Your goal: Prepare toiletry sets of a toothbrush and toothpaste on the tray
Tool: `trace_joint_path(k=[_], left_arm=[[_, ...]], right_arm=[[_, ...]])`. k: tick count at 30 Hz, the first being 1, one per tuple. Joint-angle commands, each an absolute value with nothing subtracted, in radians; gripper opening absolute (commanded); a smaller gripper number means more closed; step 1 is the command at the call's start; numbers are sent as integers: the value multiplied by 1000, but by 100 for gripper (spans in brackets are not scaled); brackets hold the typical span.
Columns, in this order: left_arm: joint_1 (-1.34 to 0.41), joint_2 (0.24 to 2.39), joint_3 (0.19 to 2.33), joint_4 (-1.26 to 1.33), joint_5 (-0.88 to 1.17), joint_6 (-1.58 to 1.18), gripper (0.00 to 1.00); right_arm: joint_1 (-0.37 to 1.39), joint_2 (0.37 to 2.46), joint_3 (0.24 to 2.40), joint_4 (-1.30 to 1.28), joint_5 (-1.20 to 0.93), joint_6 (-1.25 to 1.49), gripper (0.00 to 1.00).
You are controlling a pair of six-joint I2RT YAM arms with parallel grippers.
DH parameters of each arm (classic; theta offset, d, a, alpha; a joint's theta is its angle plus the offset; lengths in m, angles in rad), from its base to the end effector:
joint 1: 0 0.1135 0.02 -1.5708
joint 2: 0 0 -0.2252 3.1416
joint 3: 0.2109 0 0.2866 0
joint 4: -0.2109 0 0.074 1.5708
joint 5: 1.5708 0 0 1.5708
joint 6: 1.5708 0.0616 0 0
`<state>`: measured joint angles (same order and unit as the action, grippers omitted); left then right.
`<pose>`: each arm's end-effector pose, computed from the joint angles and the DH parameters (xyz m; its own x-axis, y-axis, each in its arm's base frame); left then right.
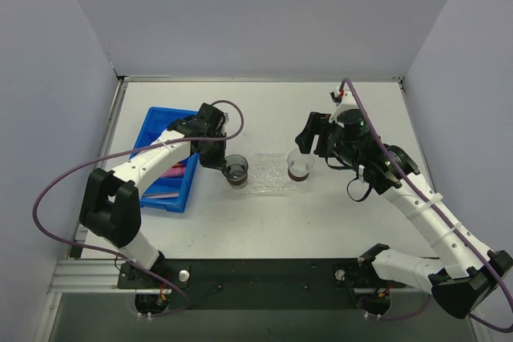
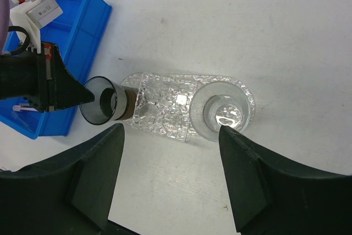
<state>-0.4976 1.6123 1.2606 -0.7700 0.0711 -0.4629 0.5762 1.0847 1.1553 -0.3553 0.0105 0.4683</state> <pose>0.3247 -0.1814 0.1763 -0.9330 -0.0001 -0.3599 0.0968 0.9631 -0.2511 0.2689 0.1739 0.3541 -0.4523 0.2444 -0.8577 -0.3723 0.8222 0.4306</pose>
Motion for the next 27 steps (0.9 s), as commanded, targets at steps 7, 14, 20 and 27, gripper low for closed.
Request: trace_joint_path(k=[7, 14, 20, 27], left_arm=[[-502, 1640, 1319, -718, 118, -402, 0], [-502, 1646, 1324, -736, 103, -406, 0], [-505, 1646, 1328, -752, 95, -416, 2], [-508, 1644, 1348, -762, 78, -419, 22]], right_arm=[[569, 1089, 1157, -324, 9, 466, 64], [566, 1088, 1154, -324, 8, 465, 64], [566, 1091, 1155, -324, 8, 465, 66], [566, 1089, 1155, -324, 9, 466, 66]])
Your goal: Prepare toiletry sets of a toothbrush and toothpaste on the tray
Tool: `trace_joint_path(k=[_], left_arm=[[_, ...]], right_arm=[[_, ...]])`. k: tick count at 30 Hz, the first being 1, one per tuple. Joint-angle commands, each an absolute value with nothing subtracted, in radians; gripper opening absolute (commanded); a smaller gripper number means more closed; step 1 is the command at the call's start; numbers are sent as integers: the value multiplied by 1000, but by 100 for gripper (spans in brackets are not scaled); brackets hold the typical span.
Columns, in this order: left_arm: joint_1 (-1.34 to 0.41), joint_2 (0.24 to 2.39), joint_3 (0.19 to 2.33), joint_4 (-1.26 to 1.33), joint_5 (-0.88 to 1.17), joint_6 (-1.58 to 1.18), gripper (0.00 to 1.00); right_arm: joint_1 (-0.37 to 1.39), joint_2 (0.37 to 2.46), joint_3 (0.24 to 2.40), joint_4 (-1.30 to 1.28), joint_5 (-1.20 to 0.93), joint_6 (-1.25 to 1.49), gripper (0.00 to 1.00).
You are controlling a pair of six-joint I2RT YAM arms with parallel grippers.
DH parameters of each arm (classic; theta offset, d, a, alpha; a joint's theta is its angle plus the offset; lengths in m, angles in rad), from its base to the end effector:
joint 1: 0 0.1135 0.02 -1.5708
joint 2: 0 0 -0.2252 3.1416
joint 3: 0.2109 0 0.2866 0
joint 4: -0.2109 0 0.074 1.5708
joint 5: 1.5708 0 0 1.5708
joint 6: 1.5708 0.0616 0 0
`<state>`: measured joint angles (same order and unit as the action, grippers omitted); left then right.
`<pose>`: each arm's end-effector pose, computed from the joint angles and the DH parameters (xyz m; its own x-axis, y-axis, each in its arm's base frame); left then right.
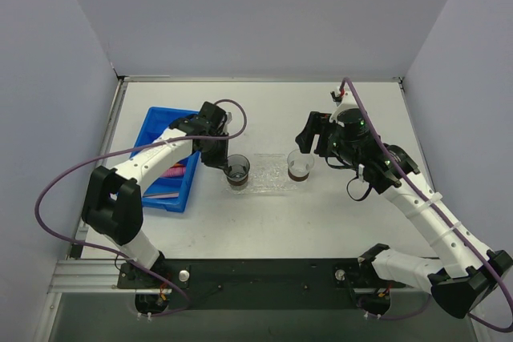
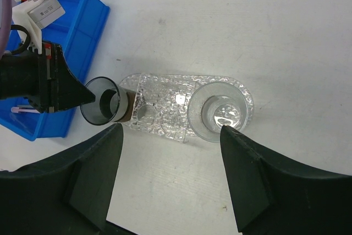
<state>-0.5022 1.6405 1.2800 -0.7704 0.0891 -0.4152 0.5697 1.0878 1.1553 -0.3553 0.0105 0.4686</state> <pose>0.3276 -0.1861 0.1730 -0.9325 0.0537 -0.3572 0.1492 0.9579 -0.2455 0.2706 0.1726 0.3532 -0.4530 0.2462 -0.8569 -0.3657 0.8252 0.4304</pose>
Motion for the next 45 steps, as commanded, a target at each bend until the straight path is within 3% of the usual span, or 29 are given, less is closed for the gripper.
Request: trace_joint_path(k=[1, 30, 45], left_arm=[[-508, 1644, 1351, -767, 78, -419, 24], [-512, 1557, 1373, -759, 8, -410, 68], [-512, 1405, 1319, -667, -72, -387, 72]], right_arm=[[565, 1091, 1154, -325, 9, 466, 66], [565, 1083, 1149, -322, 8, 469, 66], [561, 1074, 1137, -314, 26, 474, 65]])
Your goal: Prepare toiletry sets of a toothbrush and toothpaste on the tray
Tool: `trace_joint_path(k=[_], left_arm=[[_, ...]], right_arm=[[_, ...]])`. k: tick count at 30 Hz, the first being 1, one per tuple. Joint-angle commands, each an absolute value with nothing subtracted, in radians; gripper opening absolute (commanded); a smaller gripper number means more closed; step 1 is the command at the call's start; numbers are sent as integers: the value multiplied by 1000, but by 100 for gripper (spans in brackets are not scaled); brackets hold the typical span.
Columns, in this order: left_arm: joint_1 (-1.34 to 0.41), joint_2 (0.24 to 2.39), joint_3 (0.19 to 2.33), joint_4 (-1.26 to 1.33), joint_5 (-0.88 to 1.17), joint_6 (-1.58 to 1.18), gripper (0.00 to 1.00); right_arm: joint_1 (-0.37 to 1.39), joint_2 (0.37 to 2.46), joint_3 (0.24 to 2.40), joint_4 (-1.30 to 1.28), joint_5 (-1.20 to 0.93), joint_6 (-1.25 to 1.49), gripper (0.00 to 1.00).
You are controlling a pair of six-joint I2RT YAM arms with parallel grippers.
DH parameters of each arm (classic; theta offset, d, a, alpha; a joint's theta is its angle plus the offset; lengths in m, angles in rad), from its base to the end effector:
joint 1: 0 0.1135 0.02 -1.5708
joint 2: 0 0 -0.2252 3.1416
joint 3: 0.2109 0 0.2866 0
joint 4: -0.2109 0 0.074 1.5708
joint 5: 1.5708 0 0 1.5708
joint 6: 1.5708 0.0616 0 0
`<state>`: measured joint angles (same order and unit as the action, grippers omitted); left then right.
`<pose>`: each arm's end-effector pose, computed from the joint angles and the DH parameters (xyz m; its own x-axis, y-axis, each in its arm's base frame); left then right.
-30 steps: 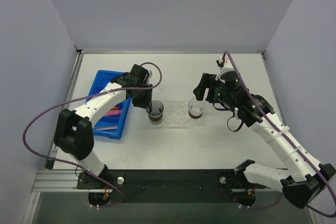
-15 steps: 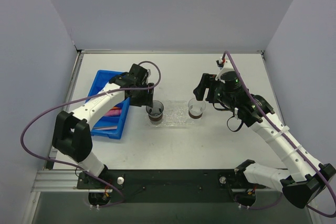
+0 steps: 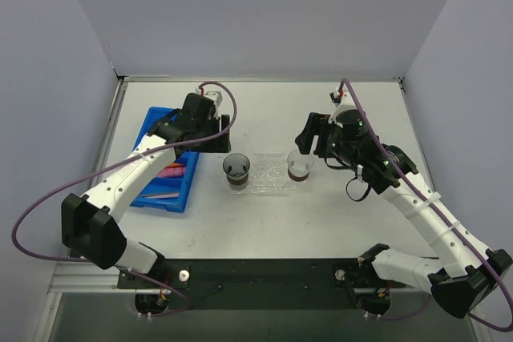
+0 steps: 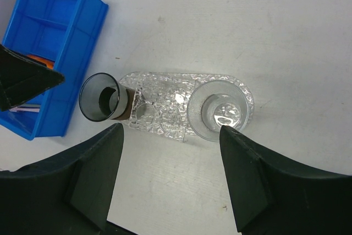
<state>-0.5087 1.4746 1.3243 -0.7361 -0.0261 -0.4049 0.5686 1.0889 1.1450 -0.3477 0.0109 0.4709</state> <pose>0.3241 -0.1789 0.2500 -0.8081 -0.0002 -0.5891 0.1677 0.9585 -0.2305 0.2717 0.1728 0.3497 -0.4562 0.2469 -0.8550 -0.3621 0.8261 0.4317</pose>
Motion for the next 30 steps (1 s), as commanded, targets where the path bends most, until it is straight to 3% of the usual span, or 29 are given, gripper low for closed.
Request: trace_joint_path(k=[1, 9, 16, 21, 30], left_arm=[[-512, 1390, 1316, -666, -84, -387, 72], [-442, 1307, 1220, -637, -182, -529, 63], [-303, 1197, 1088, -704, -391, -855, 62], [-143, 1112, 934, -598, -275, -974, 56], [-26, 1141, 862, -534, -316, -1051, 49]], right_arm=[[560, 1075, 1137, -314, 28, 474, 65], [555, 1080, 1132, -313, 26, 476, 65], [549, 1083, 1132, -313, 21, 477, 64], [545, 1094, 1138, -311, 14, 476, 64], [538, 1114, 1150, -310, 9, 469, 63]])
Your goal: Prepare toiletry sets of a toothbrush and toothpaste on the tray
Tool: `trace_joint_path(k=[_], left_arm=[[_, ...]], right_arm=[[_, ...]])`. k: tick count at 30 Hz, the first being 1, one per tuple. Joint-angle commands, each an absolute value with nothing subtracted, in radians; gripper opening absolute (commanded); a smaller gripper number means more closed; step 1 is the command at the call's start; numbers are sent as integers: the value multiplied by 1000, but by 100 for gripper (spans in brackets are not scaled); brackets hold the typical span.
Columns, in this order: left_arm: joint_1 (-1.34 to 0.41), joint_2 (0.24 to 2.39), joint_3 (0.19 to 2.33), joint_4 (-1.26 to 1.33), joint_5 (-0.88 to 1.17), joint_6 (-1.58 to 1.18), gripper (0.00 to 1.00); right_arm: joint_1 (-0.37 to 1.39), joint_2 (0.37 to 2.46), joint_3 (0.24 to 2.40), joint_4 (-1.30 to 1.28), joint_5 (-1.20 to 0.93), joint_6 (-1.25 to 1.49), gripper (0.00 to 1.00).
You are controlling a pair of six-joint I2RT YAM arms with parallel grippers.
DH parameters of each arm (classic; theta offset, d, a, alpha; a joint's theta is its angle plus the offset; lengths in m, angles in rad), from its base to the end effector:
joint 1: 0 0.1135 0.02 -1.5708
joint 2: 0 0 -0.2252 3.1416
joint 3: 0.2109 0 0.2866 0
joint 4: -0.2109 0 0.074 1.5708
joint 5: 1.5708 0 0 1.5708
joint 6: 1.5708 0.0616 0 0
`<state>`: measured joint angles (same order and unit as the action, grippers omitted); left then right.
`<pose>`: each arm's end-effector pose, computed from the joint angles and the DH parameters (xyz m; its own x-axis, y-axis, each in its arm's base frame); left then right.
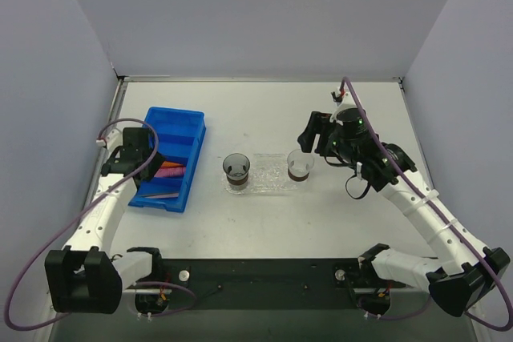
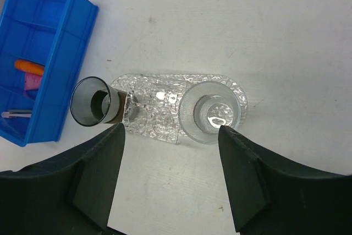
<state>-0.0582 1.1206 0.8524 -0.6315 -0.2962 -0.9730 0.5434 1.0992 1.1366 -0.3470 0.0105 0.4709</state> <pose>0.2913 0.0010 0.1958 -0.3362 -0.7723 -0.5389 -0.7169 0.5810 -0.3853 0.2782 0.1673 0.3432 -0.4631 0.2503 -0.8502 -0.3348 0.8388 0.4293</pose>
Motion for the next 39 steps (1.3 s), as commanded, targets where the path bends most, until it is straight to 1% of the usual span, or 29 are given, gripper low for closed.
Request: trace_joint_path(k=[1, 8, 16, 23, 32, 39], left_arm=[[-22, 1152, 862, -523, -314, -1064, 48], [-6, 1268, 870, -462, -331, -1150, 45], [-6, 1356, 914, -429, -394, -1141, 41], [-6, 1423, 928, -440, -408, -1146, 41], [-6, 1459, 911, -425, -400, -1170, 41], [-5, 1488, 891, -373, -365, -1175, 41]], right_arm=[[534, 1118, 1152, -310, 8, 471, 63], [522, 1132, 1160, -308, -23, 462, 63], [488, 1140, 1160, -308, -35, 465, 63], [463, 1155, 1164, -307, -58, 469, 63], [443, 1169, 1164, -307, -77, 477, 63], [430, 1169, 1157, -302, -87, 483, 63]])
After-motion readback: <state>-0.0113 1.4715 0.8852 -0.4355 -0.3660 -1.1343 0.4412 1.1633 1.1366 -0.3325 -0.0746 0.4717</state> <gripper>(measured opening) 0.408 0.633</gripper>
